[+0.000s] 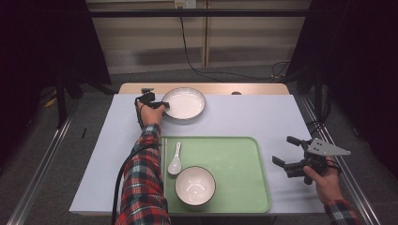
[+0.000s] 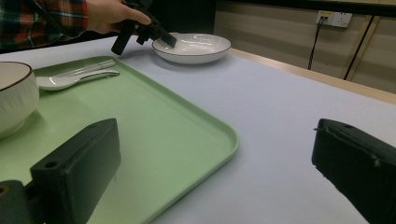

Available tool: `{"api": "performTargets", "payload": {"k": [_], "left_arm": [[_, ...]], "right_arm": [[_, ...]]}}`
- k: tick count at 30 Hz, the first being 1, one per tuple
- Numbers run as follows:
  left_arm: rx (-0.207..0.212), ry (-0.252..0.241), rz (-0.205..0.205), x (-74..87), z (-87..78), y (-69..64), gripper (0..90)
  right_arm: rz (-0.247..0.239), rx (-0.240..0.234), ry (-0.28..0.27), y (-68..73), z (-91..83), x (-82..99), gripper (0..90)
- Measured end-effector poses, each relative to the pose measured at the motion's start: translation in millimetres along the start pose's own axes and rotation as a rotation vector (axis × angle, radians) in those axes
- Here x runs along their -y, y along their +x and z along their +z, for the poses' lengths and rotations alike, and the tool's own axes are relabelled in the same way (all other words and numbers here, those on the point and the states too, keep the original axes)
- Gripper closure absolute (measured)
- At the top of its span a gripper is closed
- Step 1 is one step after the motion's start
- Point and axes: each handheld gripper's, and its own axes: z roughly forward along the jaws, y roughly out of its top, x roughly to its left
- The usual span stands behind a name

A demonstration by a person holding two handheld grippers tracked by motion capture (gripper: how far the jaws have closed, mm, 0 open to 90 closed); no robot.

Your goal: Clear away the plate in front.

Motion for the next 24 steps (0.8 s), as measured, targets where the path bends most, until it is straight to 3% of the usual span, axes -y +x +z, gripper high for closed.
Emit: {"api": "performTargets", "payload": {"k": [2,6,8,11,13,14,22,24], "left_arm": [[0.007,0.016,-0.069,-0.9,-2.5,0.6,78.4],[0.035,0.03,-0.101,-2.2,-6.9,2.5,81.7],[0.038,0.024,-0.076,-3.2,-9.5,-0.5,82.1],[0.044,-0.021,-0.086,-6.0,-12.8,-7.9,83.8],[0.065,-0.034,-0.068,-8.2,-15.3,-11.8,85.0],[0.06,-0.021,-0.047,-10.3,-16.6,-15.7,85.1],[0.055,0.015,0.018,-19.1,-26.2,-30.8,84.2],[0.062,0.021,0.045,-20.8,-30.6,-34.1,84.1]], "right_arm": [[0.0,-0.001,0.0,-0.4,-0.1,-0.1,0.6],[0.007,0.009,-0.009,-0.6,0.4,-0.7,0.6],[-0.001,0.004,-0.009,-1.2,-0.6,-1.3,0.6],[0.008,0.004,-0.012,-1.7,-1.9,-1.5,0.6],[0.007,0.009,-0.019,-2.3,-2.2,-0.7,0.6],[0.01,0.01,-0.015,-2.3,-2.6,-0.5,0.6],[-0.004,0.026,-0.026,-1.4,-0.3,-3.7,0.0],[-0.004,0.007,-0.012,0.4,1.1,-4.7,0.0]]}}
